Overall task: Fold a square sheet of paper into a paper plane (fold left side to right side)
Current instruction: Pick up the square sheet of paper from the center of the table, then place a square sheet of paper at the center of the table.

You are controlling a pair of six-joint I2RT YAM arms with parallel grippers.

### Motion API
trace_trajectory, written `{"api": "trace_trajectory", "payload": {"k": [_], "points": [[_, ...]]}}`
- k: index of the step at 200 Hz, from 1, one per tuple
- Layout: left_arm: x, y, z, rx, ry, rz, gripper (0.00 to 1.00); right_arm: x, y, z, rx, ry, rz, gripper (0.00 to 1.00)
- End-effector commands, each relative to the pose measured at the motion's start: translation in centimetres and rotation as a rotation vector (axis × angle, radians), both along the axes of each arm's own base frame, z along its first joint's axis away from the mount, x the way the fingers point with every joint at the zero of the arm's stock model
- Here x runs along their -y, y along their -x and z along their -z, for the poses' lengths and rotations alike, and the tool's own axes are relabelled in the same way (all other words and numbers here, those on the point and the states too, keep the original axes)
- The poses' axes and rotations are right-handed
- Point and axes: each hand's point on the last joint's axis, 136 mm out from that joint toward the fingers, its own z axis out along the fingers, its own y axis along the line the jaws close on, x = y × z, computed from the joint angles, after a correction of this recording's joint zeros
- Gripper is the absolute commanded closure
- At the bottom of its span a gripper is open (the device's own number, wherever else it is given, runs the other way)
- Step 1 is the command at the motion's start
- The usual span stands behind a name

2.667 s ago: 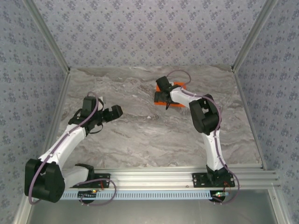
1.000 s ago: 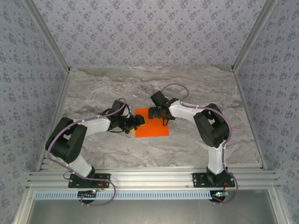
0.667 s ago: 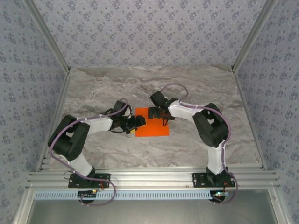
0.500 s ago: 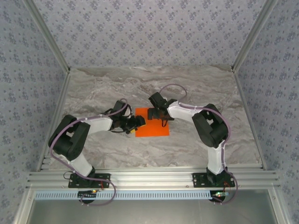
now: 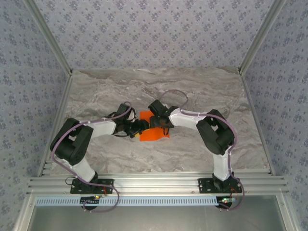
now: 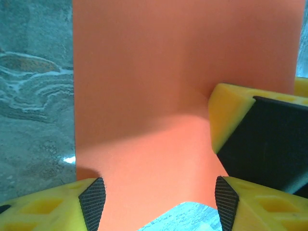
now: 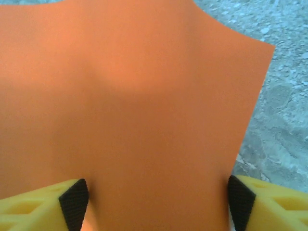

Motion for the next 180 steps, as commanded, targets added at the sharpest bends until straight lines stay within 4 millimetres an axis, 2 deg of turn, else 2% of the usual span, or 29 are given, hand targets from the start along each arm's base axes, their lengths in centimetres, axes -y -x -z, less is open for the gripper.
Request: {"api": "trace_trajectory", "payload": {"k": [1,23,39,42,53,93,129,180], "points": [[-0.2,-0.4,-0.5,0.035,-0.034,-0.003,0.34,-1.3,2.6,0.1,-0.086,-0.061,-0.055,0.38],[-0.7,-1.0,-2.4,0.073,-0.020,-0.010,0.32,-1.4,2.3,-0.9,-0.064,-0.098,-0.055,0.49],[-1.6,-1.4,-4.1,0.107,-0.010,-0.022,0.31,-2.0,1.7,-2.4,-0.021,-0.137,-0.101,0.58],[-1.8,-1.4,-4.3,0.109,-0.010,-0.023,0.31,-1.5,2.3,-1.7,-0.035,-0.125,-0.111,0.59],[-2.6,-1.7,-5.4,0.130,0.003,-0.036,0.30,-1.7,2.3,-2.3,-0.023,-0.159,-0.131,0.63],[-5.4,-2.1,-9.3,0.203,0.113,-0.086,0.25,-2.1,2.4,-6.2,0.043,-0.350,-0.179,0.73],[-5.7,-2.0,-14.4,0.342,0.269,-0.060,0.16,-1.7,3.0,-12.4,0.136,-0.627,-0.267,0.76],[-4.0,-0.3,-23.3,0.601,0.481,0.068,0.06,0.1,6.2,-23.0,0.272,-0.913,-0.442,0.76]]}}
